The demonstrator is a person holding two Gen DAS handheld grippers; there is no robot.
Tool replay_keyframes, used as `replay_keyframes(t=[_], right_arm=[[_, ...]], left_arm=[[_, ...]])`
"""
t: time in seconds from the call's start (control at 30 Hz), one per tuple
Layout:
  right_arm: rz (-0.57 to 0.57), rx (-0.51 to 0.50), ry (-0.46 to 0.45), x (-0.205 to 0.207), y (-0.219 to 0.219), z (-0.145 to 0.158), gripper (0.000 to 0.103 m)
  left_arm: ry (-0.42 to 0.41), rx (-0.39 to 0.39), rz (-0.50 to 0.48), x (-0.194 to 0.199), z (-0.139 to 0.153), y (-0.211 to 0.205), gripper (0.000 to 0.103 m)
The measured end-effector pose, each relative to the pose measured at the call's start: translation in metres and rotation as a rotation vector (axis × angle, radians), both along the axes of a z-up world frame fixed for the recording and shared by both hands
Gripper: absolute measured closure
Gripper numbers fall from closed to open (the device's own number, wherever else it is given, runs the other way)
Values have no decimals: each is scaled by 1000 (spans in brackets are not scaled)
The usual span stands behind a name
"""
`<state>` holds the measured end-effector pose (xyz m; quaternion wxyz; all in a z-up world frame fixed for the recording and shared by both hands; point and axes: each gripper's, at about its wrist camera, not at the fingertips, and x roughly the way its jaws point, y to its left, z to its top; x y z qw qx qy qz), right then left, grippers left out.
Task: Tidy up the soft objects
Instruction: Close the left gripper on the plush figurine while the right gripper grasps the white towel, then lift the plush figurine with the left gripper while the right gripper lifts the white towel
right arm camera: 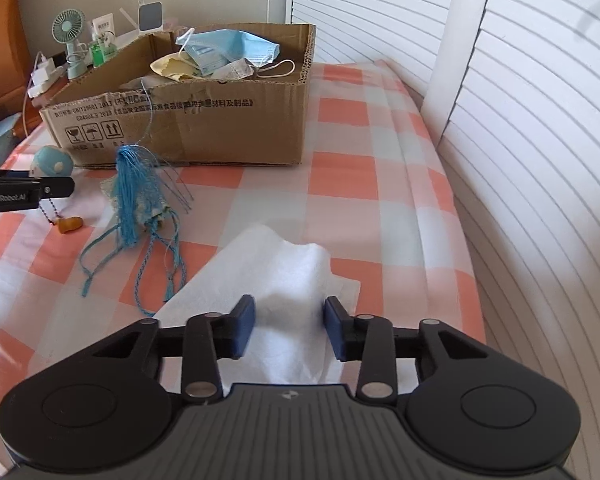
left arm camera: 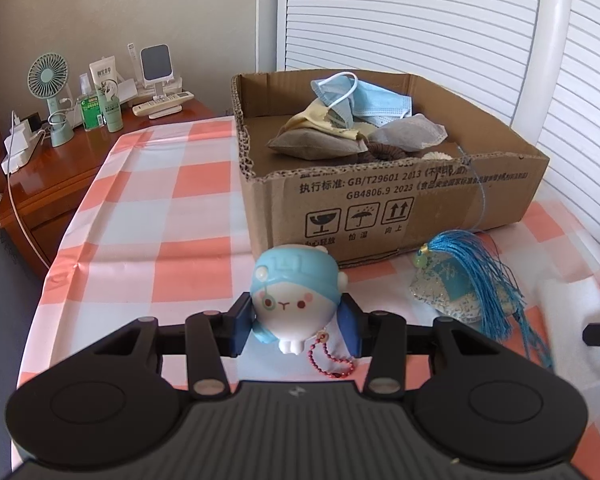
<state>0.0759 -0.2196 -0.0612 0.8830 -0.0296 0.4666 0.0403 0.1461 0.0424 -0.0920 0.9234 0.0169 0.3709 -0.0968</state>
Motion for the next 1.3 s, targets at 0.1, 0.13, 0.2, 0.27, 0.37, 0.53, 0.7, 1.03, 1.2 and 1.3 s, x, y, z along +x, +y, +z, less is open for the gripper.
replay_keyframes(t=[0.1, 0.13, 0.2, 0.27, 0.37, 0.53, 0.7, 1.03, 1.2, 1.3], right_arm=[[-9, 68, -5, -1, -8, 4, 7], [-1, 78, -5, -2, -9, 5, 6], [17, 70, 7, -4, -9, 7, 5], [34, 50, 29, -6, -7, 6, 0], [69, 35, 56, -12, -4, 2, 0], [118, 15, 84, -18, 2, -4, 0], [175, -32, 75, -16, 7, -1, 0], [531, -187, 107, 15, 24, 0, 0], [557, -119, 188, 43, 18, -8, 0], [538, -91, 177, 43, 16, -11, 0]], left_arm=[[-2, 1, -5, -1, 2, 0, 59], [-3, 1, -5, -1, 2, 0, 59], [-5, 5, -3, -2, 3, 0, 59], [-6, 3, -2, -2, 3, 0, 59], [-5, 2, -5, -3, 3, 0, 59], [1, 4, -16, -5, 3, -2, 59], [6, 2, -22, -4, 2, -2, 59], [19, -11, -24, -3, 1, -1, 59], [26, -18, -30, -1, 1, -1, 59], [27, -14, -36, 0, 1, -3, 59]])
